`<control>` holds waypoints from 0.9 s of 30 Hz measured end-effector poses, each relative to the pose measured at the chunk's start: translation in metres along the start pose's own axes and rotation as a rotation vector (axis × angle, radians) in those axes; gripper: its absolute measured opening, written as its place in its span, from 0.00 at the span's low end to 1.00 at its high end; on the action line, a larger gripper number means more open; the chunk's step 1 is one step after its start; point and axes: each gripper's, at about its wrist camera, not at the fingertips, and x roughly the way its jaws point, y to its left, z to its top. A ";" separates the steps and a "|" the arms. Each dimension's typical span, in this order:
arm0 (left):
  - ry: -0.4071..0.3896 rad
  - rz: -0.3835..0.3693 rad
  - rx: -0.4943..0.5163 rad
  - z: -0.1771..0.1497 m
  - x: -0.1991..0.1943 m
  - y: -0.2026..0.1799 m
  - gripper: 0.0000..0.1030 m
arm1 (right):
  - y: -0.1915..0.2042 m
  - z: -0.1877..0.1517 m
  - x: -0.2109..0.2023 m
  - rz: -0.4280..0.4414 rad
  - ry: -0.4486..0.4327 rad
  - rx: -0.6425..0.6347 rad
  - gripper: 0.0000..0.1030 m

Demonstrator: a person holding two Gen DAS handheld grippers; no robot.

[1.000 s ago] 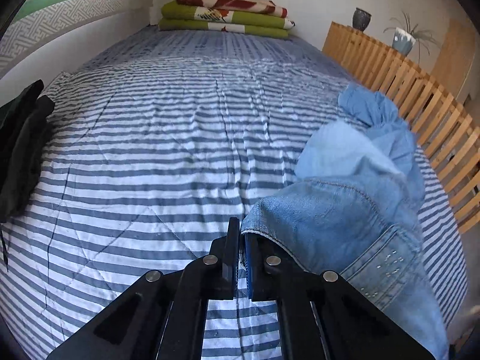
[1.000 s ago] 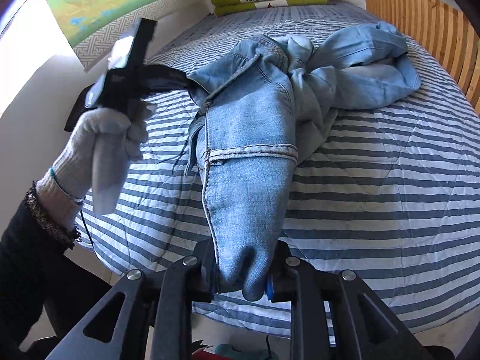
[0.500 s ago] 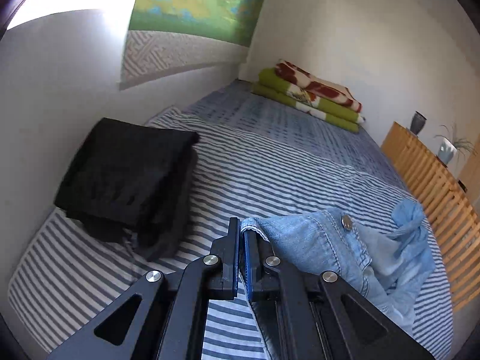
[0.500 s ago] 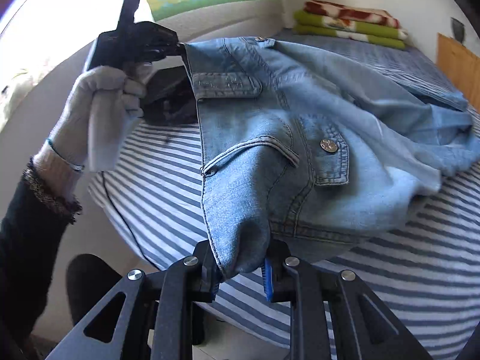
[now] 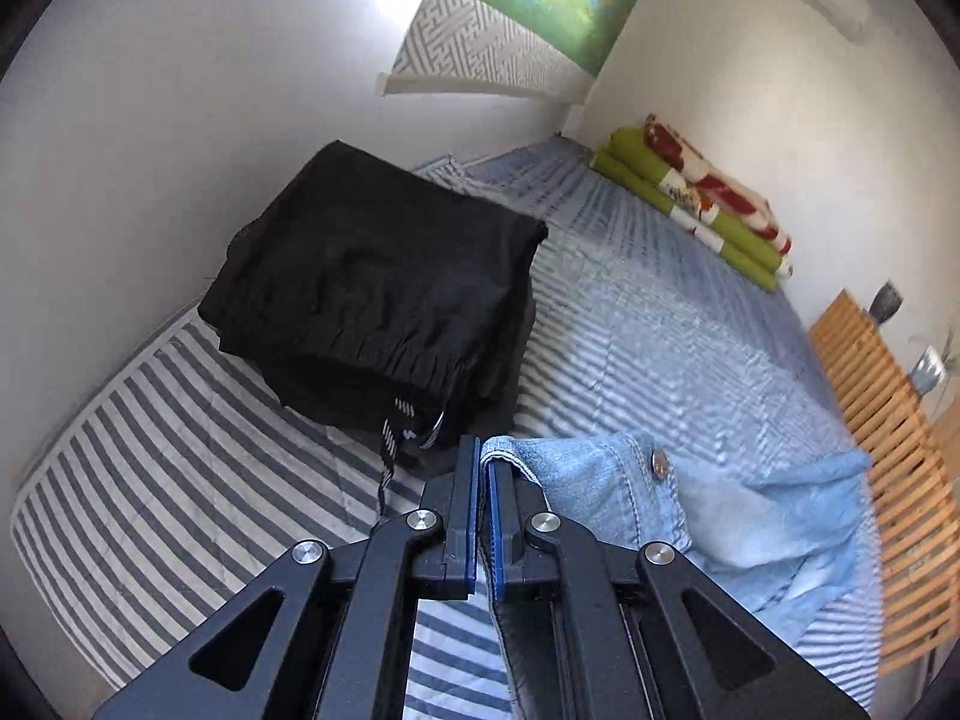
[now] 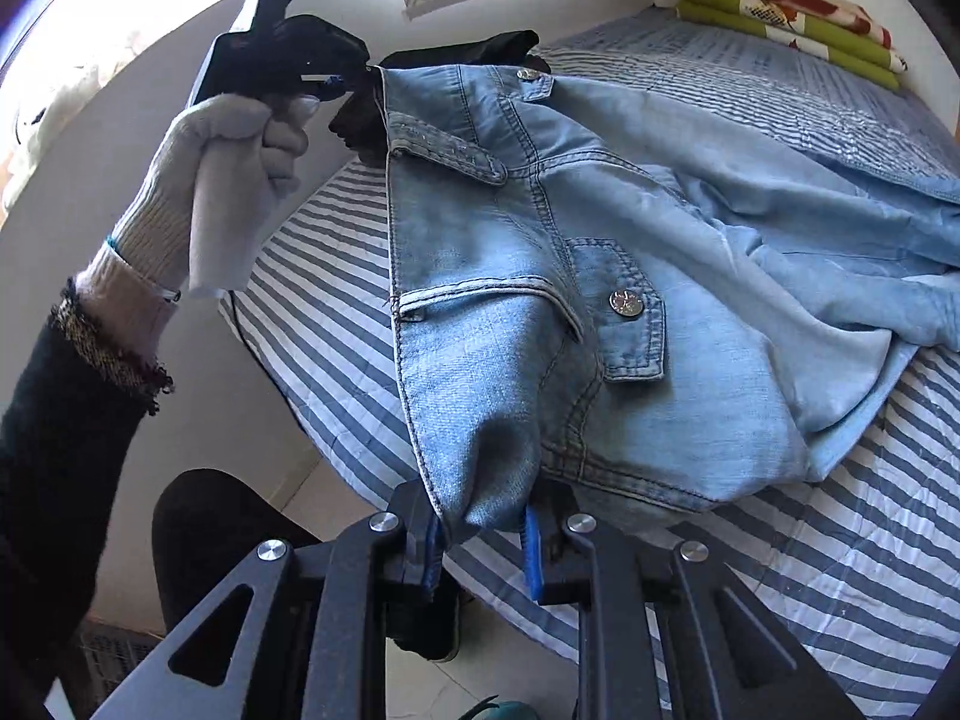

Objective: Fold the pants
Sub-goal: 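Raise the jacket with the right tool while the left tool grasps its other edge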

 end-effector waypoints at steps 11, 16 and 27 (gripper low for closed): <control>-0.281 0.104 -0.090 0.050 -0.151 0.066 0.02 | 0.124 0.053 -0.033 0.221 -0.062 -0.181 0.17; -0.436 0.285 -0.125 0.070 -0.260 0.117 0.02 | 0.214 0.078 -0.063 0.410 -0.107 -0.318 0.16; -0.377 0.448 0.154 0.079 -0.265 0.017 0.02 | 0.160 0.117 -0.110 0.477 -0.211 -0.220 0.13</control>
